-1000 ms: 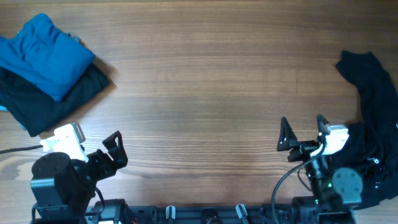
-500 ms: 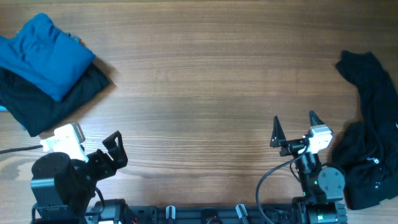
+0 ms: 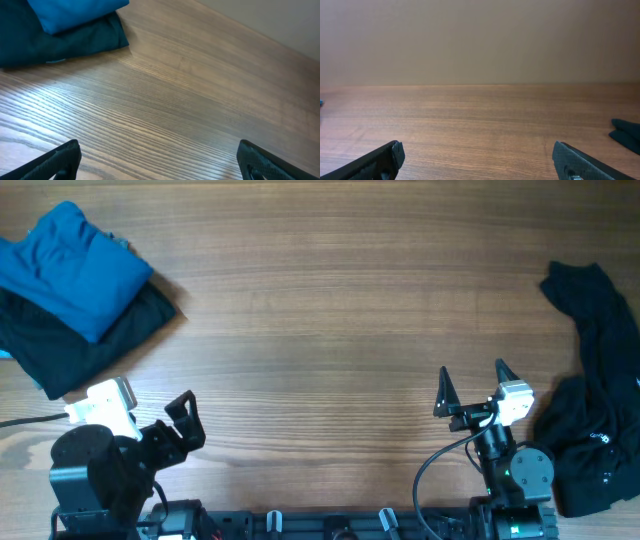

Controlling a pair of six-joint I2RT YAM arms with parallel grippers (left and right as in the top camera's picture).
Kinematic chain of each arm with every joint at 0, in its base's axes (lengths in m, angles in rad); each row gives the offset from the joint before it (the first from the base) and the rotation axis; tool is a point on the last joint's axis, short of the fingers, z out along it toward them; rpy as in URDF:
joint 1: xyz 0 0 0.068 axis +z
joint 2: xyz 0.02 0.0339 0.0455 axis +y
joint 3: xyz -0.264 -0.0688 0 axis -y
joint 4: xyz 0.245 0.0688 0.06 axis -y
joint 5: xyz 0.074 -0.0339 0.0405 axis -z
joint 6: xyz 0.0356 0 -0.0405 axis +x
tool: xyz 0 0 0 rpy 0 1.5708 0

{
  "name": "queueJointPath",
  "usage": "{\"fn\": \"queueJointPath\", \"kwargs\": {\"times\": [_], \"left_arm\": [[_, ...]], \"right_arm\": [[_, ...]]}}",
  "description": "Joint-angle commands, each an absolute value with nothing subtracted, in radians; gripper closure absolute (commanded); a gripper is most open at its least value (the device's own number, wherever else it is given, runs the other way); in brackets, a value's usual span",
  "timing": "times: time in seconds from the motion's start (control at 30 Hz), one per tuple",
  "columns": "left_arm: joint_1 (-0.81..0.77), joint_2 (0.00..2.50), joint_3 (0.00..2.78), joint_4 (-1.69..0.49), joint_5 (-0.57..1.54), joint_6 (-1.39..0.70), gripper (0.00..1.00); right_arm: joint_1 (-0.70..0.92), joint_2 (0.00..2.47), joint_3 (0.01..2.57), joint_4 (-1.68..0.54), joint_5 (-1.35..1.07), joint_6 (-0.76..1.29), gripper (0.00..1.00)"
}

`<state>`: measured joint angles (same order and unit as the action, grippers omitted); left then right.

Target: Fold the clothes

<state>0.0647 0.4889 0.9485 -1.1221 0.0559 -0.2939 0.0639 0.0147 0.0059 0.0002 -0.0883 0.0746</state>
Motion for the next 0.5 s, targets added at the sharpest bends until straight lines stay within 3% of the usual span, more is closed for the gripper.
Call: {"fn": "queueJointPath", "kwargs": {"times": [0.0,0.3,0.47], "left_arm": [[0.063,0.480,0.942,-1.120,0.043,-0.299,0.00],[0.062,0.450,0.909,-1.126,0.043,-0.299,0.00],[0.030,0.220,0.565,-0.830,0.039,-0.299,0.00]], "right_arm": [[0.068,0.005,0.005,0.005,-0.081,0.088,0.00],[0.068,0.005,0.005,0.005,-0.081,0.088,0.00],[0.068,0.005,0.005,0.005,-0.081,0.089,0.00]]}}
